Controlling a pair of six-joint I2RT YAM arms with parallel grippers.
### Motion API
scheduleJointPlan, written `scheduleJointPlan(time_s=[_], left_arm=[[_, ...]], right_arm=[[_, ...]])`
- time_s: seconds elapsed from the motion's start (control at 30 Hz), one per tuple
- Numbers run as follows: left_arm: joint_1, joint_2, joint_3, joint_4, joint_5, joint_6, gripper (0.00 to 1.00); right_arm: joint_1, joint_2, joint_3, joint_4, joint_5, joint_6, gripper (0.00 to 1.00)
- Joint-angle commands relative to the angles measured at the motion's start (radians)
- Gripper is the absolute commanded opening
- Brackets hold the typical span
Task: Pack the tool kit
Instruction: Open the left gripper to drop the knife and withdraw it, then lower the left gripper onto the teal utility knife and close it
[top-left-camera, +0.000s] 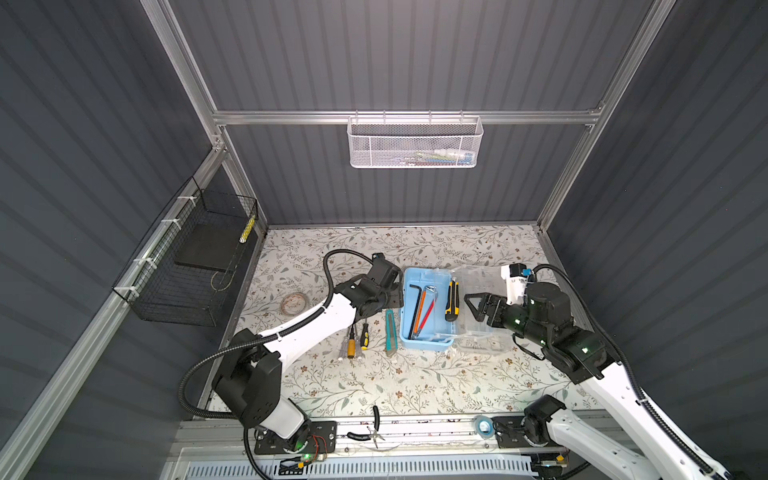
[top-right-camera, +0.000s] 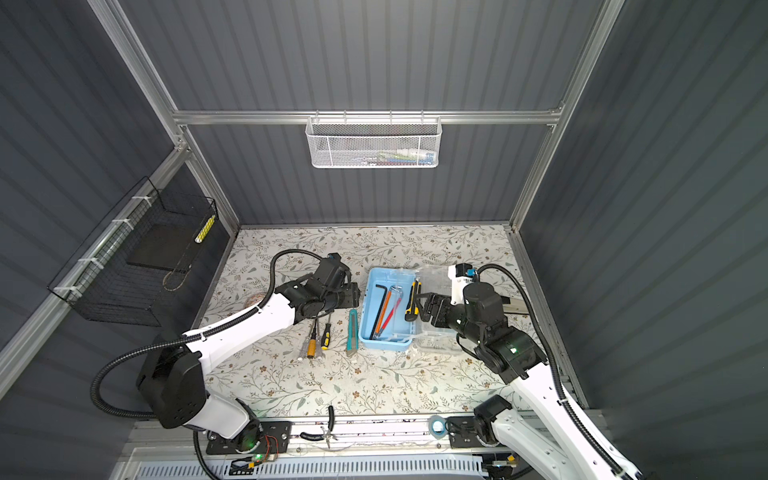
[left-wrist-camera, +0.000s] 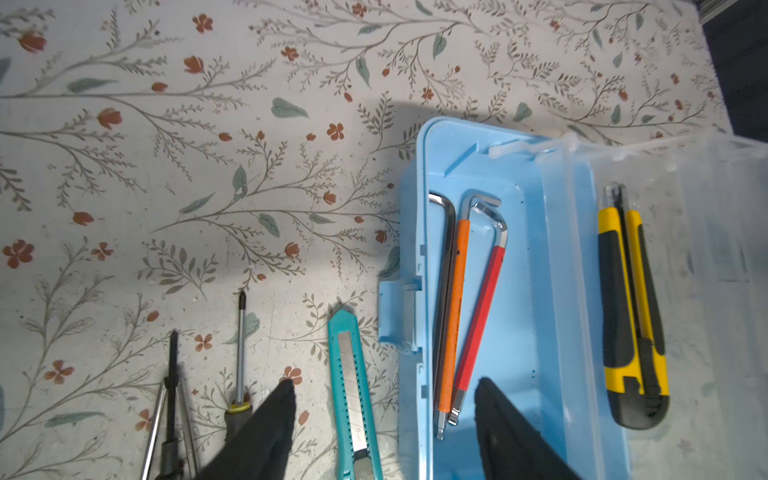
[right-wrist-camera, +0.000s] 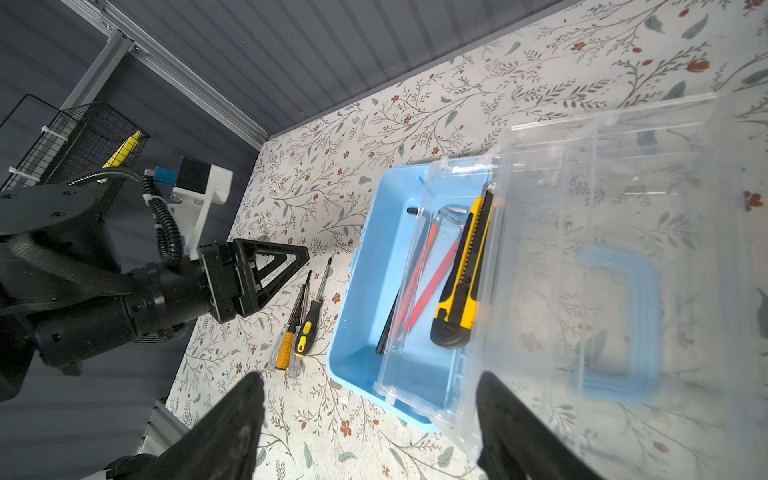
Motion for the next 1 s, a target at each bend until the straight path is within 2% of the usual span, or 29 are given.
scheduleJointPlan(time_s=[0.0,0.23,0.53,0.63,0.8,0.97], left_arm=[[0.001,0.039,-0.030,0.004,0.033,0.003,0.67],[0.001,0.052,-0.074,0.003,0.027,-0.029,0.66],[0.001,0.119,-0.136,0.047,0.077,-0.064,0.60],[0.001,0.116,-0.152,0.051,0.073,-0.065,0.61],[-0.014,0.100,-0.177,0.038,0.075,-0.073,0.68],[-0.036,0.113,-0.175,0.015,0.046,-0.083,0.67]], right_arm=[[0.005,-0.008,-0.033,-0.034,0.010,0.021,0.80],[0.004,0.035,-0.036,-0.015,-0.001,-0.001,0.81],[0.005,0.148,-0.032,0.057,-0.031,-0.021,0.81],[0.004,0.160,-0.033,0.059,-0.032,-0.019,0.81],[0.004,0.166,-0.038,0.059,-0.027,-0.018,0.81],[0.004,0.165,-0.062,0.105,-0.026,-0.006,0.81]])
